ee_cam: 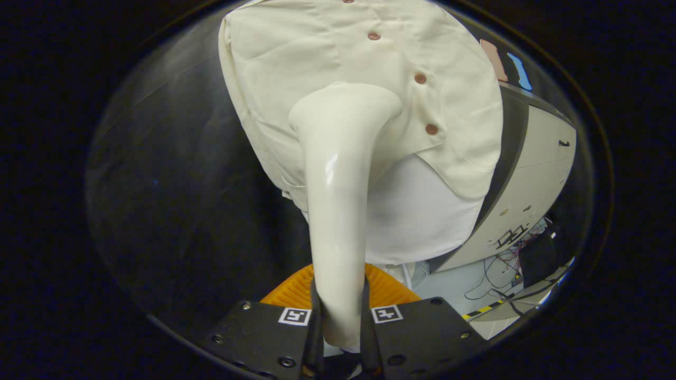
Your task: Iron the clothes twice with a garment steamer, once on the left side and once on the right side.
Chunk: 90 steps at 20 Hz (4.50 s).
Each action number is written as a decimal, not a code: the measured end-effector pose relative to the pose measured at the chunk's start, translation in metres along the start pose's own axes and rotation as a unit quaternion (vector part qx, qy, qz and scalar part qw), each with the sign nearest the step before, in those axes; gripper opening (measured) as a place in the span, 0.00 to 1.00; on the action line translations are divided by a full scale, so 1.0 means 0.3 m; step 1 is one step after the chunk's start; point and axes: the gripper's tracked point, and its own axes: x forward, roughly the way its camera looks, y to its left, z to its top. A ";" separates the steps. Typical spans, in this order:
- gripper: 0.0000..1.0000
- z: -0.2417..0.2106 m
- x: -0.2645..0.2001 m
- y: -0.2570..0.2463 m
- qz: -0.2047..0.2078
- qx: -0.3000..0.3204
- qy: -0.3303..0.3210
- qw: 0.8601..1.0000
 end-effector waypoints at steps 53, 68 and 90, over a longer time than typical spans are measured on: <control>0.27 0.676 -0.037 -0.301 0.033 0.000 -0.104 0.994; 0.27 0.329 0.135 -0.419 0.039 -0.001 -0.006 0.999; 0.27 0.059 -0.094 -0.489 0.077 0.028 0.006 0.997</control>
